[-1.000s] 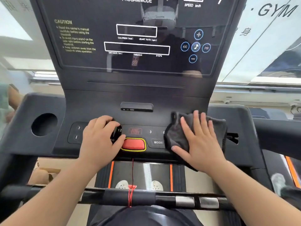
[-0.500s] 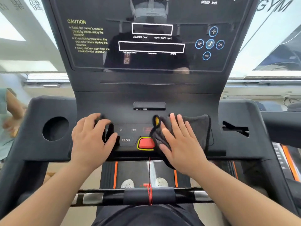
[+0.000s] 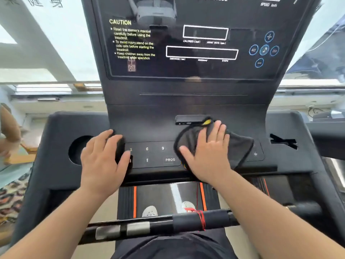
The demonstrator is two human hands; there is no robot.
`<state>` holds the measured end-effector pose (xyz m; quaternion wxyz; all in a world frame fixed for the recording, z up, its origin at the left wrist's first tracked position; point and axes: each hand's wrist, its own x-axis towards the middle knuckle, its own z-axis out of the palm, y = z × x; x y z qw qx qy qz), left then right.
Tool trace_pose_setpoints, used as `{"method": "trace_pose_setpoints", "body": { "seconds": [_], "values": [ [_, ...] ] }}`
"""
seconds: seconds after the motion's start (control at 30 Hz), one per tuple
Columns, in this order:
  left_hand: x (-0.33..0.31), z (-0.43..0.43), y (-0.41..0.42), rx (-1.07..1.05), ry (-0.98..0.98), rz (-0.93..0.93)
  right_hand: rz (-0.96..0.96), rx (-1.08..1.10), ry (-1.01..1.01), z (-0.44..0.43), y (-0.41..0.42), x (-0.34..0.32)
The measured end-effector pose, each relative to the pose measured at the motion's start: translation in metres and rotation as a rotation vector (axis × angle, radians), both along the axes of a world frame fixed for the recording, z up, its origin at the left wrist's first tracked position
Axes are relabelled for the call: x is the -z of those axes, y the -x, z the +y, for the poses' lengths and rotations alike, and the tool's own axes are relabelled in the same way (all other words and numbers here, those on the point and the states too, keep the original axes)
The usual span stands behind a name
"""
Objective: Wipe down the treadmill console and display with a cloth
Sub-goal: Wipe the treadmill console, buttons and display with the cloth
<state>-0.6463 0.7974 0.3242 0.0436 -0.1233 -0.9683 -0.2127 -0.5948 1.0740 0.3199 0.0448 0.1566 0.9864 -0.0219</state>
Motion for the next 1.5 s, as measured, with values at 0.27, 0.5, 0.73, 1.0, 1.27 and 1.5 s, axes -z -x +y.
{"method": "trace_pose_setpoints", "body": {
  "seconds": [0.27, 0.5, 0.73, 1.0, 1.27, 1.5],
  "values": [
    [0.007, -0.022, 0.003, 0.085, -0.179, -0.016, -0.049, -0.664, 0.036, -0.073, -0.011, -0.005],
    [0.014, -0.042, 0.003, 0.12, -0.194, 0.029, -0.101, -0.292, -0.18, -0.028, -0.012, -0.014],
    [0.011, -0.05, 0.001, 0.157, -0.51, -0.018, -0.014, -0.487, 0.065, -0.134, 0.019, -0.004],
    [0.013, -0.046, 0.007, -0.075, -0.775, -0.13, 0.0, -0.843, 0.028, -0.101, 0.014, 0.001],
    [0.003, -0.039, 0.019, -0.065, -0.729, -0.075, 0.027, -0.569, -0.004, -0.097, 0.063, -0.01],
    [0.001, -0.043, 0.036, -0.12, -0.735, -0.072, 0.223, -0.691, 0.097, -0.129, 0.054, -0.005]
  ]
}}
